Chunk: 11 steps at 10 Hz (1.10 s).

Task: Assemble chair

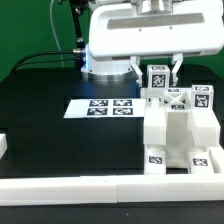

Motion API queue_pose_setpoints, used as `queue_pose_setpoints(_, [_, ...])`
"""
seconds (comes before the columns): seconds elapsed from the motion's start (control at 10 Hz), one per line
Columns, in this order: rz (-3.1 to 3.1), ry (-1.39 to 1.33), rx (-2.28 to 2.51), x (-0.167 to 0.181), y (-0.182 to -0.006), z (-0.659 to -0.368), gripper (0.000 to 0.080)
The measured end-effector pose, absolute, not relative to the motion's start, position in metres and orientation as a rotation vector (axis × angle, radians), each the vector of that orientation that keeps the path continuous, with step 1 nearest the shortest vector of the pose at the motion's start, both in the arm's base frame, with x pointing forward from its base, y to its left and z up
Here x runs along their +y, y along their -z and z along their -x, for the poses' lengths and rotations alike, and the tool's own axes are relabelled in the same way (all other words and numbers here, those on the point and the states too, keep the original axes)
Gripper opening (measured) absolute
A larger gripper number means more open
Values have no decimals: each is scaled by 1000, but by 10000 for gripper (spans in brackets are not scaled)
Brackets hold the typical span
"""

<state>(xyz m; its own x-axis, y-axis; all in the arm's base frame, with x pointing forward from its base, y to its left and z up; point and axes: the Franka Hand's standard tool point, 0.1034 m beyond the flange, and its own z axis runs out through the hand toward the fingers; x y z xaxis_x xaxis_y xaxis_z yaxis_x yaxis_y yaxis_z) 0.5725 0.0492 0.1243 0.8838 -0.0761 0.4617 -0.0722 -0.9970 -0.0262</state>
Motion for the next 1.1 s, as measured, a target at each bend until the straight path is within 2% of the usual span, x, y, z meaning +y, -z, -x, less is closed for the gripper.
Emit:
queue_pose_setpoints(0.7, [3056,741,112,48,-108,-576,279])
queue_pose_setpoints(1.1, [3050,780,108,48,-108,-578,279])
